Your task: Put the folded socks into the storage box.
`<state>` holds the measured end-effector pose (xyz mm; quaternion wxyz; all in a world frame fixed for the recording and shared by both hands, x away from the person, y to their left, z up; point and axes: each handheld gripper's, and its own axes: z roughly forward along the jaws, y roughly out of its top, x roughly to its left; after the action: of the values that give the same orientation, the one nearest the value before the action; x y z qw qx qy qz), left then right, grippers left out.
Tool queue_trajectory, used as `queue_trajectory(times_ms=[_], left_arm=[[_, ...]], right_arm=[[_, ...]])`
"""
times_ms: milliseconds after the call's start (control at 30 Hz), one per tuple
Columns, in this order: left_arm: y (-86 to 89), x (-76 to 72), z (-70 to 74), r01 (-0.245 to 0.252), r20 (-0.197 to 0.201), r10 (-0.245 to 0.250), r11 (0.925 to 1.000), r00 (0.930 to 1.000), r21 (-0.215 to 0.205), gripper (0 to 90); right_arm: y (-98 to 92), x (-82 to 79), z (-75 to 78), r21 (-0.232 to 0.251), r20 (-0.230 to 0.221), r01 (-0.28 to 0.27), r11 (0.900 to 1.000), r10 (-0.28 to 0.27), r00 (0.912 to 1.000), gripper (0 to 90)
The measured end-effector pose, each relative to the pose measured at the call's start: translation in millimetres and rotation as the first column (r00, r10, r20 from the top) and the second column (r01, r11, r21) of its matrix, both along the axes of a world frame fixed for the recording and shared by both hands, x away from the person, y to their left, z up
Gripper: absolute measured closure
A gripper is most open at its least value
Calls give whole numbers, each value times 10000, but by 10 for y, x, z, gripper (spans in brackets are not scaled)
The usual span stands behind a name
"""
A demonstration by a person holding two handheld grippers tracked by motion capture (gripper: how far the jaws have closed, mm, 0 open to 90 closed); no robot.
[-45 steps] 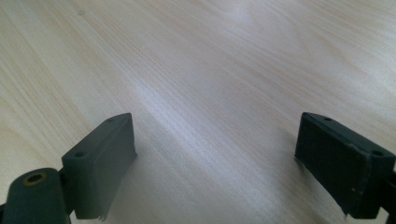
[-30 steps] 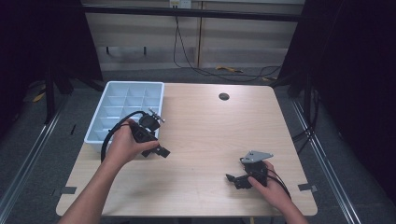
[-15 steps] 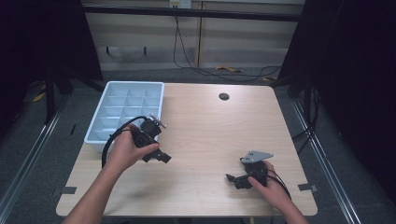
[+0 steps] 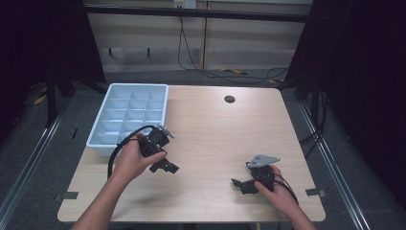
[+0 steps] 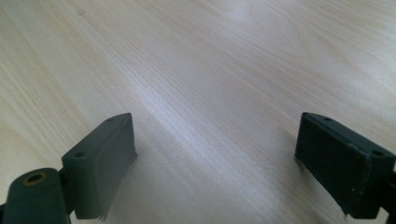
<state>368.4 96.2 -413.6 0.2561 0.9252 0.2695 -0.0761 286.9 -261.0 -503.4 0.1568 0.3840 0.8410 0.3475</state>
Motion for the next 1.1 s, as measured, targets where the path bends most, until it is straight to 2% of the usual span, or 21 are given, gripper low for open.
queue_trajectory(times_ms=[300, 600, 1100], left_arm=[[-26, -55, -81, 359, -60, -359, 9994, 9993, 12, 187], [-7, -111, -193, 354, -127, -354, 9994, 9993, -54, 187], [164, -178, -351, 351, -55, -352, 9993, 9994, -104, 187]], right_arm=[[0, 0, 0, -2, -2, -4, 10000, 4, 10000, 113], [0, 0, 0, -4, -3, -4, 10000, 4, 10000, 113], [0, 0, 0, -1, -3, -4, 10000, 4, 10000, 113]])
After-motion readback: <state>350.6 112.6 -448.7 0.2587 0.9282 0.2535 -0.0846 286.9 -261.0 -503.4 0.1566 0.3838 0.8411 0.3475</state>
